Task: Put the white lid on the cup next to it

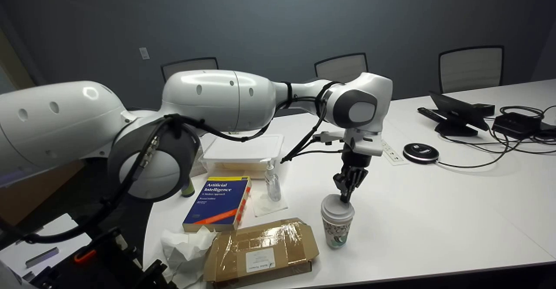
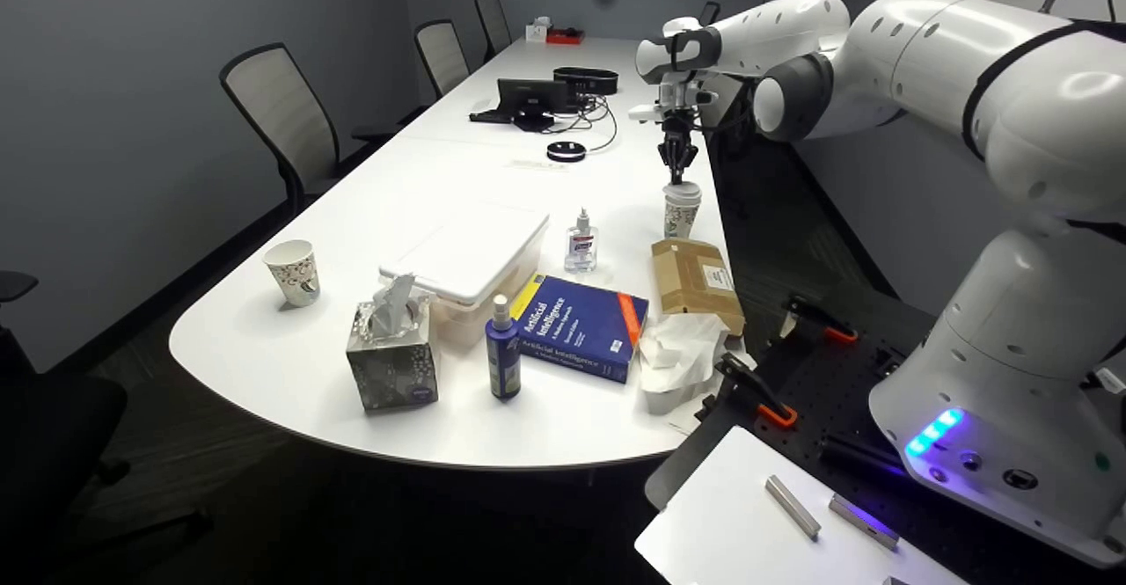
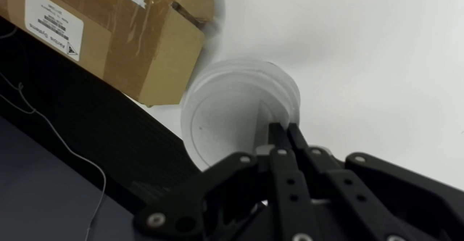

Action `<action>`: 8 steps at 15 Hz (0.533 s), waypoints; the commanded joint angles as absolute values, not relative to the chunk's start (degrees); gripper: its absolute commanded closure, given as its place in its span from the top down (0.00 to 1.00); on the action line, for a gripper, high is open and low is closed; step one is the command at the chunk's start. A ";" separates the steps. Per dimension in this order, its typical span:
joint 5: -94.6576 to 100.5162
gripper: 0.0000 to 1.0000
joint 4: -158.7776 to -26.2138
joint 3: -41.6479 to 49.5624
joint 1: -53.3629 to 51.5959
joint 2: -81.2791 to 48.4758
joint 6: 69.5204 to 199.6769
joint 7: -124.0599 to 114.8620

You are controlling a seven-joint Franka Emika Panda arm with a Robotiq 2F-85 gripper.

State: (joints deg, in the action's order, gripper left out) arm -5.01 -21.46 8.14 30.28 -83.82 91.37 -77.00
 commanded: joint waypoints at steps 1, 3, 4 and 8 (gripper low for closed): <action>-4.82 0.01 -21.40 7.60 30.28 -83.82 91.95 -78.50; -4.86 0.29 -21.42 7.56 30.31 -83.84 91.93 -78.51; -4.80 0.30 -21.44 7.60 30.28 -83.84 91.77 -78.48; -4.83 0.59 -21.45 7.53 30.30 -83.90 91.57 -78.46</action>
State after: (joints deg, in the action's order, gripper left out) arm -5.01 -21.57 8.11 30.28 -83.91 91.37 -77.01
